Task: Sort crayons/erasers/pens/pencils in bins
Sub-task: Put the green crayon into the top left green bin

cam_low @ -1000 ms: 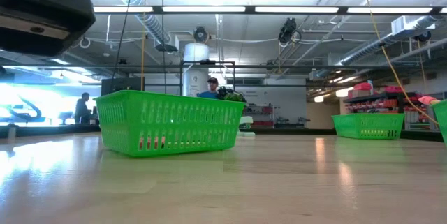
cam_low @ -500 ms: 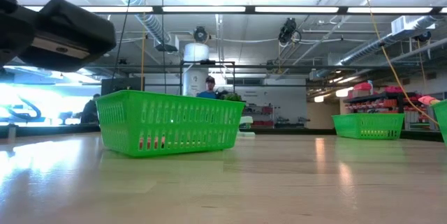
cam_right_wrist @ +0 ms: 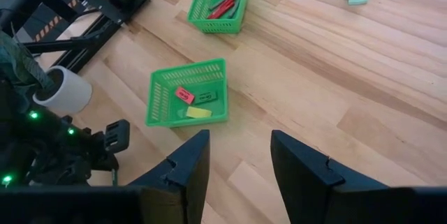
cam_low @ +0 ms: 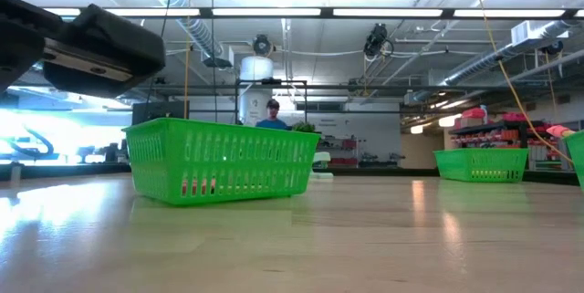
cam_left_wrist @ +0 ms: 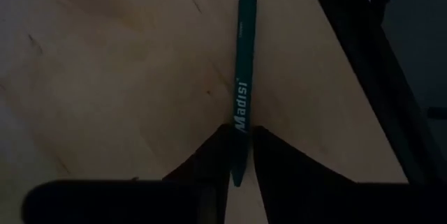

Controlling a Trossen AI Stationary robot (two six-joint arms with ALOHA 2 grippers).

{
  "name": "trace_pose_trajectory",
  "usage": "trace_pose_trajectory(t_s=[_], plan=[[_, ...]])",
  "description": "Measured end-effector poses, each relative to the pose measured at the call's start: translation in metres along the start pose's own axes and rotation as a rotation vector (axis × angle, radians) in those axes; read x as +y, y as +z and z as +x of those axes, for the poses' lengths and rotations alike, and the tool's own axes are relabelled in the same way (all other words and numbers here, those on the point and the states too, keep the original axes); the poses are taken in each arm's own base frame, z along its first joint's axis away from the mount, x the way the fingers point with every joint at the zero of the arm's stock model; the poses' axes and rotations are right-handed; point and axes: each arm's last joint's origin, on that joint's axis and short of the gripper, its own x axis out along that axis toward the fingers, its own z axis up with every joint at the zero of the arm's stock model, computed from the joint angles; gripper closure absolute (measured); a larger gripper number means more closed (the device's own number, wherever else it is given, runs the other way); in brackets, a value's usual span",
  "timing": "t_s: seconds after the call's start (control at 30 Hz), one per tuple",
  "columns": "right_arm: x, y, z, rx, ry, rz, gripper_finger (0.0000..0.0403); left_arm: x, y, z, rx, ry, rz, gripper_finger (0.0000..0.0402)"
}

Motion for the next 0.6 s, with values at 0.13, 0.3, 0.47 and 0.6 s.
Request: trace_pose_trajectory(t_s=[0.13, 0.3, 0.47, 0.6], plan=[[-0.001, 0.0, 0.0, 0.0, -0.007, -0.006, 0.0245, 0.003, 0.0, 0.0, 0.003, 0.003, 0.007, 0.0349], [-0.001, 0.0, 0.0, 0.0, -0.008, -0.007, 0.0245, 0.007, 0.002, -0.003, -0.005, 0.003, -0.045, 0.0367], [-0.002, 0.0, 0.0, 0.0, -0.017, -0.015, 0.0245, 0.01, 0.003, -0.014, -0.034, 0.001, -0.13, 0.0369], [-0.003, 0.0, 0.0, 0.0, -0.024, -0.022, 0.0245, 0.013, -0.001, -0.024, -0.02, 0.021, -0.171, 0.0362]])
